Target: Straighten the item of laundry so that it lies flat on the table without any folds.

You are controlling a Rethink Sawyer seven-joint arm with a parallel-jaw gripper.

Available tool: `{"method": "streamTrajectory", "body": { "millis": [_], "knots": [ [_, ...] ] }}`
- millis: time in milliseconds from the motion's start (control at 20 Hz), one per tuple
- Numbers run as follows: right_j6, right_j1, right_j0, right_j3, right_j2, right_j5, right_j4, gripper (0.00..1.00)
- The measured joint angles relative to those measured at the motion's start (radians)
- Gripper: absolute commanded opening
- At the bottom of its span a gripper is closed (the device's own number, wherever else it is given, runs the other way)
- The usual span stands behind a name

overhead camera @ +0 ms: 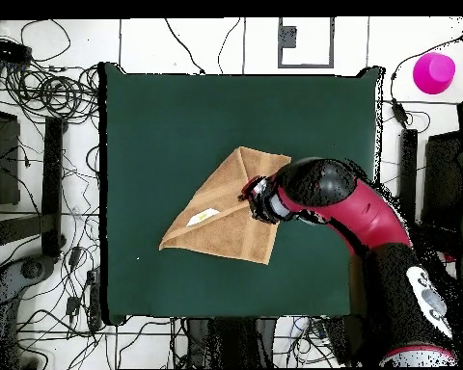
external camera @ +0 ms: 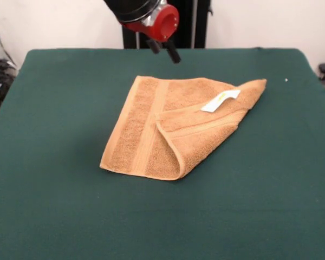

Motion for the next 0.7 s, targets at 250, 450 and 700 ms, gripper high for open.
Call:
{"method": "streamTrajectory", "body": {
  "millis": [250,450,700],
  "knots": [
    [0.0,0.021,-0.021,0.0,0.007,-0.084,-0.088,1.0],
    [0.0,0.041,-0.048,0.002,0.025,-0.181,-0.136,1.0],
    [0.0,0.056,-0.089,0.012,0.068,-0.324,-0.194,1.0]
  ]
}}
